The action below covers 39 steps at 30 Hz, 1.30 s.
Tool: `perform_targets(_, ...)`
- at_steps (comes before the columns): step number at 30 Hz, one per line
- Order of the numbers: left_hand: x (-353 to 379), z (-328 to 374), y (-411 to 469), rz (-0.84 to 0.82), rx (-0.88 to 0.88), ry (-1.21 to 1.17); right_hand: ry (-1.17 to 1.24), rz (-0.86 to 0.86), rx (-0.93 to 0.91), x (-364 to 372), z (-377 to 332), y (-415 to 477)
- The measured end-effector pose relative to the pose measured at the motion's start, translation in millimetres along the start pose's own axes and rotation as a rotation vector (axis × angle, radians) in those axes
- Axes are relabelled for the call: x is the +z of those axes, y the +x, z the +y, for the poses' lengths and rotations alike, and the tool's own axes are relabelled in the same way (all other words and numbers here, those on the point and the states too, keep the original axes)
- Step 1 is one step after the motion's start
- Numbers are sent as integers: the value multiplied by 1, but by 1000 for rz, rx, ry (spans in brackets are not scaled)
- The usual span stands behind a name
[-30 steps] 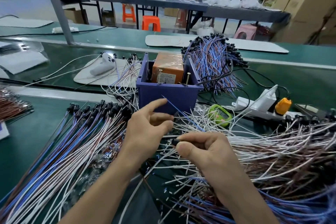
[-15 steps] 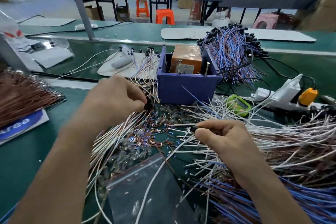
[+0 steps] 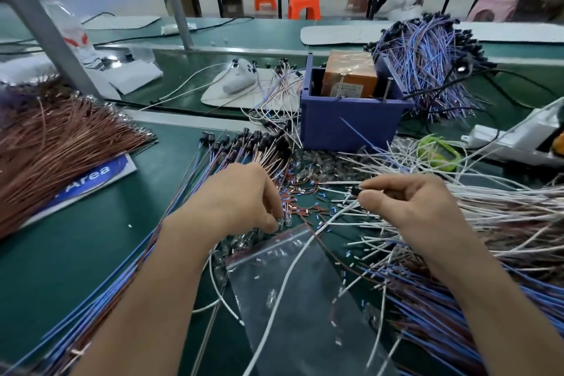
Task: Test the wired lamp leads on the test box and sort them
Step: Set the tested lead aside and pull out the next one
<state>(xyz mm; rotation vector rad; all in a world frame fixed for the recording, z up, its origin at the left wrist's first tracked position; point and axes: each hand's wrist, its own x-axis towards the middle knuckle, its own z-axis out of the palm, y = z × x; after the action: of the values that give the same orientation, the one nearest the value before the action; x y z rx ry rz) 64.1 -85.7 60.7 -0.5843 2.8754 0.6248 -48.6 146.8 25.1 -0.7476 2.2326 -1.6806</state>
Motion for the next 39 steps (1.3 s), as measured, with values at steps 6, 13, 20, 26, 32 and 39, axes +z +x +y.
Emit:
perform_targets(6, 8, 7, 0, 31, -8, 82, 5, 3, 8, 1, -1, 1)
perform_targets(13, 3, 11, -4, 244, 49, -18, 41, 5, 24, 1, -4, -2)
perform_targets(20, 6, 55, -10, 488, 451, -675, 383, -114, 75, -14, -7, -3)
perform_targets(26, 31, 84, 18, 491, 390, -901, 744, -191, 206, -25, -7, 4)
perform_targets(32, 35, 90, 19, 554, 540, -843, 824, -211, 242, -28, -4, 7)
perform_targets(39, 40, 89, 8, 693, 609, -643, 826, -218, 212, -30, -3, 7)
